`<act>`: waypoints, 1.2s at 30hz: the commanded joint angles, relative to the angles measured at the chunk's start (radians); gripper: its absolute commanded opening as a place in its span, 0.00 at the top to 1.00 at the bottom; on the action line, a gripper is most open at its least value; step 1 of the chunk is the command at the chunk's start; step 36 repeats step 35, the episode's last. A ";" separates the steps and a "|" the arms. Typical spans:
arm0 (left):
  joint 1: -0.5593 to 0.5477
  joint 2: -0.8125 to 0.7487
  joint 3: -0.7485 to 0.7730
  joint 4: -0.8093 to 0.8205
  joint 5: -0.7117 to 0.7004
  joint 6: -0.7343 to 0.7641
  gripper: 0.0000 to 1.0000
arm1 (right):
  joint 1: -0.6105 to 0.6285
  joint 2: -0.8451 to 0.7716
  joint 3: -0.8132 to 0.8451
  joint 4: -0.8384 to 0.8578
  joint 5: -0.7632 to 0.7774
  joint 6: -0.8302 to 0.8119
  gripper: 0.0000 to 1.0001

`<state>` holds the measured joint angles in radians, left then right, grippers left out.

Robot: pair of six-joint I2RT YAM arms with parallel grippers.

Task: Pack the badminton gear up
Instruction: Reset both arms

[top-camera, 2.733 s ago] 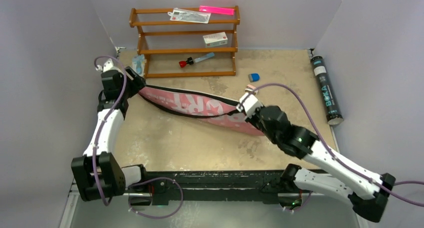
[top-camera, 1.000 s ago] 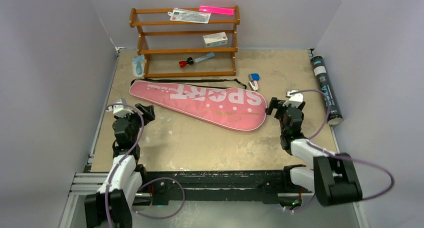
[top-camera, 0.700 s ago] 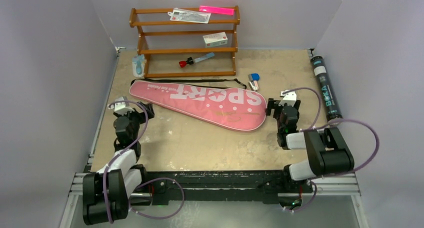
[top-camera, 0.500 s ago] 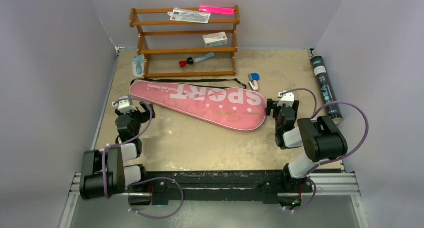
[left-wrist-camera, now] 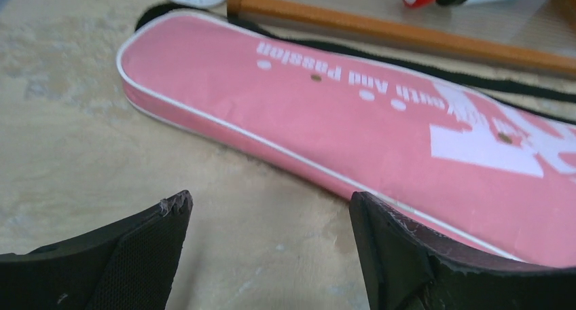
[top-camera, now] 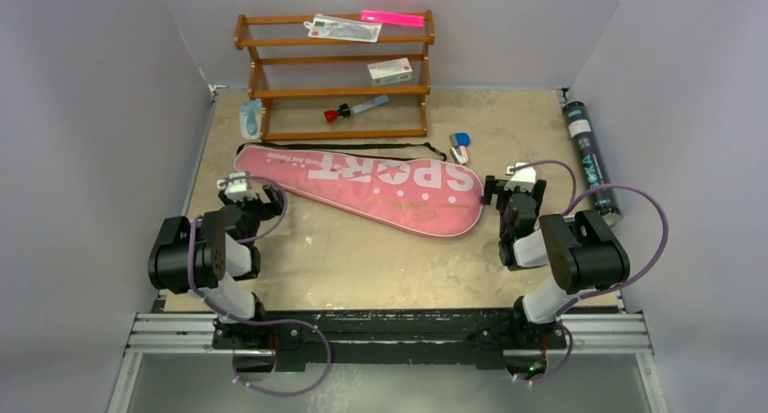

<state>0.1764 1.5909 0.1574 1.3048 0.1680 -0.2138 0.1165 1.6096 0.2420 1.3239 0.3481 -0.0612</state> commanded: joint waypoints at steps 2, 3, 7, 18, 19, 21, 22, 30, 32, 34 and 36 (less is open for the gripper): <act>-0.011 -0.003 0.018 0.075 0.022 0.048 0.13 | -0.006 -0.010 0.019 0.065 0.017 -0.011 0.01; -0.022 0.002 0.030 0.058 0.006 0.054 0.12 | -0.006 -0.010 0.019 0.064 0.017 -0.010 0.01; -0.032 0.001 0.050 0.018 -0.024 0.057 0.11 | -0.006 -0.010 0.019 0.065 0.017 -0.011 0.01; -0.163 0.006 0.123 -0.108 -0.165 0.156 0.09 | -0.005 -0.010 0.019 0.066 0.017 -0.010 0.01; -0.163 0.006 0.124 -0.109 -0.165 0.154 0.09 | -0.006 -0.010 0.019 0.065 0.017 -0.011 0.01; -0.159 0.005 0.136 -0.128 -0.165 0.147 0.08 | -0.005 -0.010 0.019 0.066 0.017 -0.011 0.01; -0.158 0.005 0.135 -0.128 -0.166 0.146 0.08 | -0.005 -0.010 0.019 0.064 0.017 -0.010 0.01; -0.157 0.007 0.139 -0.133 -0.165 0.146 0.07 | -0.006 -0.010 0.019 0.064 0.017 -0.009 0.01; -0.158 0.009 0.142 -0.137 -0.166 0.146 0.07 | -0.005 -0.010 0.020 0.064 0.017 -0.008 0.01; -0.157 0.008 0.140 -0.136 -0.166 0.146 0.07 | -0.006 -0.009 0.019 0.064 0.018 -0.009 0.01; -0.156 0.005 0.135 -0.129 -0.166 0.146 0.07 | -0.006 -0.009 0.020 0.064 0.017 -0.009 0.01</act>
